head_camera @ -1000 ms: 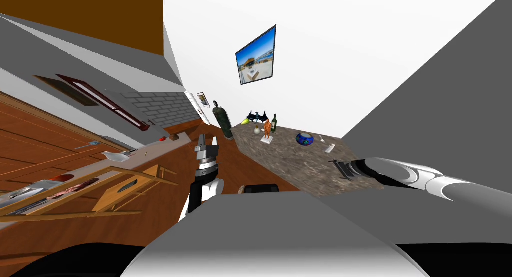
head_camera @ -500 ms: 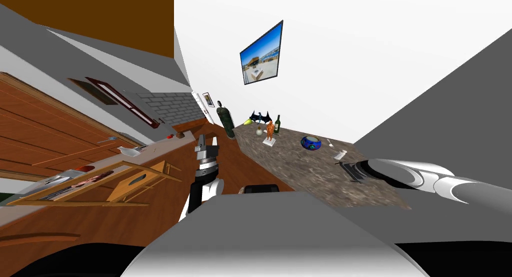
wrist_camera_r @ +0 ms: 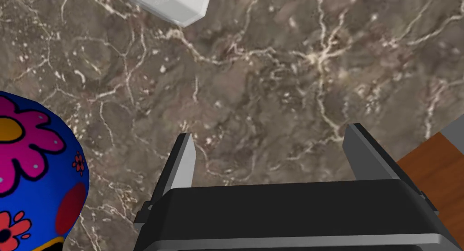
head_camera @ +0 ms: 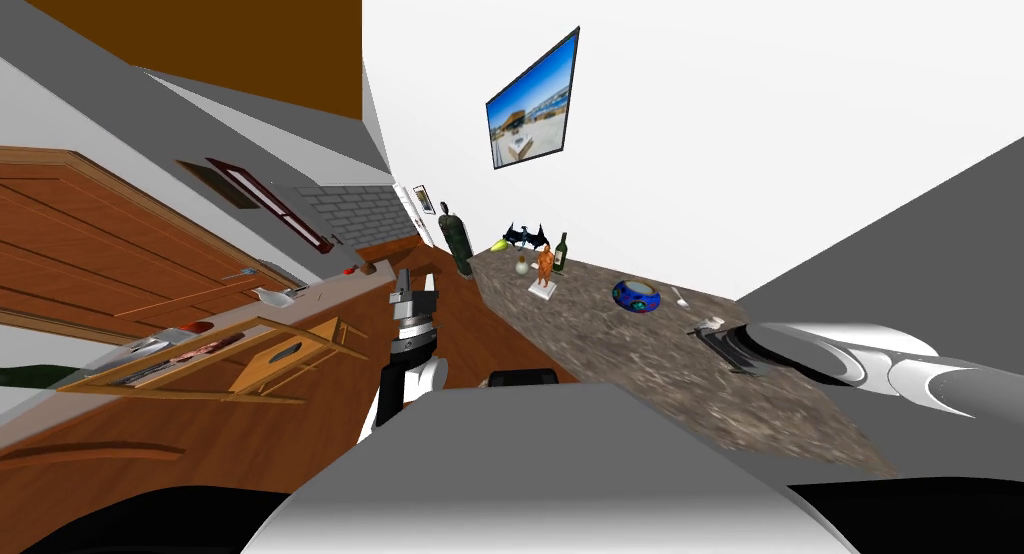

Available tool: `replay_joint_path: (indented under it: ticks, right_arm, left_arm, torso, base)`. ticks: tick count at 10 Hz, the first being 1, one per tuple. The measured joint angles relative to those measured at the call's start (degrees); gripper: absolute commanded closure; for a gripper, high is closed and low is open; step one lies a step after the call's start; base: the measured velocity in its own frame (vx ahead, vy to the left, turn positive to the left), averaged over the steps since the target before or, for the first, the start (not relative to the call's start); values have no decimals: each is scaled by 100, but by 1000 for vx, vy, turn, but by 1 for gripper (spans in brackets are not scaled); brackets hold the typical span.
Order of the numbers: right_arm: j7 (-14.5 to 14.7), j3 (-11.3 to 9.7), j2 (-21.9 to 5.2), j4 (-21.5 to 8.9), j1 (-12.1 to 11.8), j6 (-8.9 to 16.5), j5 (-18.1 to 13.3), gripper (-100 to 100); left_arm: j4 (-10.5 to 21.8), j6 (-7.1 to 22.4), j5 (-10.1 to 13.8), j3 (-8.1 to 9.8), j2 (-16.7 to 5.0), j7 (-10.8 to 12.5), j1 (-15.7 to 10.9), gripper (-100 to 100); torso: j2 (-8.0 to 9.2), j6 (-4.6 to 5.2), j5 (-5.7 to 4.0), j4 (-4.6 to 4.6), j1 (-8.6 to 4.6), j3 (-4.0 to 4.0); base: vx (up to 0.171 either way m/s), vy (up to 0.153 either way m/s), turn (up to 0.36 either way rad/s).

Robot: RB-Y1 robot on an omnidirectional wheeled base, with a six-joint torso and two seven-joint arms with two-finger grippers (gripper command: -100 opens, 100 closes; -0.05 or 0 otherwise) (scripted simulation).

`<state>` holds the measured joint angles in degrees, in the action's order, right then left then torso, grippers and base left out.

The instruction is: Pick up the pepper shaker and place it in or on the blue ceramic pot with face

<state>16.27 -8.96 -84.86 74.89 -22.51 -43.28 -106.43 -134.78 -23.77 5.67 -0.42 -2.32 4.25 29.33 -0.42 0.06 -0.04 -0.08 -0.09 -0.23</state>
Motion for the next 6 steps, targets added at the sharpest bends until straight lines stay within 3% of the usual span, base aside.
replay_joint_path:
  ticks: [6]
  right_arm:
    - [-336, 69, -221, 169, -416, 17, -785, -100]
  left_arm:
    - [0, 0, 0, 0, 0, 0, 0, 0]
  torso:
    - [10, 2, -2, 2, -12, 5]
  base:
    - [88, -53, 52]
